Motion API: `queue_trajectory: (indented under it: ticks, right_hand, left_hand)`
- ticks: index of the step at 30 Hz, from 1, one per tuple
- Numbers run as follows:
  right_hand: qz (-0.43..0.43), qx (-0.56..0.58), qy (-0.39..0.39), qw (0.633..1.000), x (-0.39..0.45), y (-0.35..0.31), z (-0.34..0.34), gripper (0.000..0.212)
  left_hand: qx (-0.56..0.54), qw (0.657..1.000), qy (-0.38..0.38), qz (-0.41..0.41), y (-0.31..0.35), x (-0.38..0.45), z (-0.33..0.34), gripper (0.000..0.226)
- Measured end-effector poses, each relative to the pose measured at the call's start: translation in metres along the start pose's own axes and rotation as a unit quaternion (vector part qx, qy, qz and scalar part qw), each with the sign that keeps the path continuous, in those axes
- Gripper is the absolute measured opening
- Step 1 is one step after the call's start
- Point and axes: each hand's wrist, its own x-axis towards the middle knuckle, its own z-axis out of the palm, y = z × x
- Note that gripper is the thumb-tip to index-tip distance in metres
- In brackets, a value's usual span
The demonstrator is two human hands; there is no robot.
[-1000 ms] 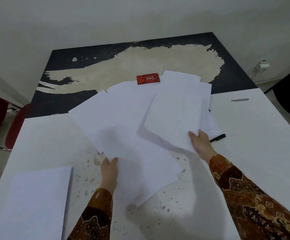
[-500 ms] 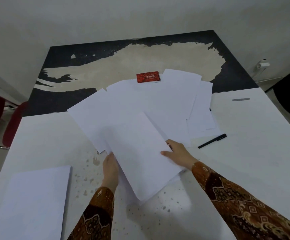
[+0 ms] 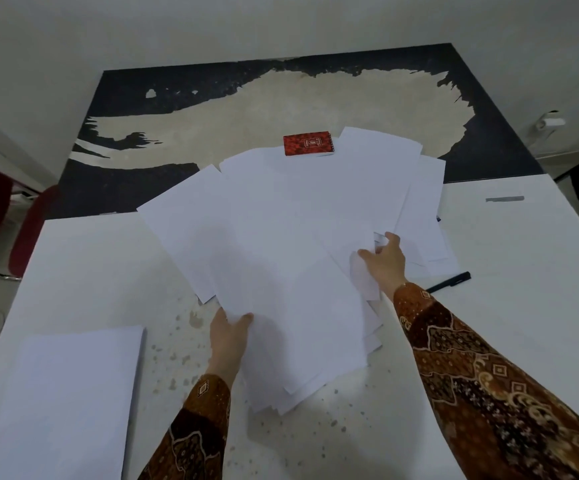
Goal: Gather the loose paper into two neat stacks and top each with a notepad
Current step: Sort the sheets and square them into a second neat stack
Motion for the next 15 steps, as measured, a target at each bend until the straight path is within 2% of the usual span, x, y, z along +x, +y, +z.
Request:
queue_trajectory:
  ticks: [3,5,7,9,11,15]
  right_hand:
    - [0.063,0.108,-0.037,0.991,0.008,-0.008,-0.001,0.046]
    - [0.041,0.074,-0.080,0.993,0.010,-0.012,-0.002,0.023]
    - [-0.010,0.017,-0.079,0.997,0.012,-0.015,-0.006,0.021]
    - [-0.042,0.002,-0.030,0.999,0.014,-0.018,-0.013,0.021]
    - [-0.056,0.033,0.030,0.997,0.016,-0.021,-0.023,0.017]
    - [0.003,0.169,0.141,0.976,0.020,-0.013,-0.047,0.029]
  left_hand:
    - [-0.001,1.000,0.001,0.013,-0.002,-0.004,-0.002,0.034]
    - [0.005,1.000,-0.008,0.018,-0.005,-0.006,-0.004,0.032]
    - [0.015,0.999,-0.021,0.026,-0.008,-0.007,-0.007,0.030]
    - [0.022,0.999,-0.026,0.028,-0.010,-0.006,-0.009,0.027]
    - [0.023,0.999,-0.030,0.028,-0.010,-0.008,-0.011,0.025]
    - [0.016,0.999,-0.028,0.040,-0.010,-0.009,-0.010,0.023]
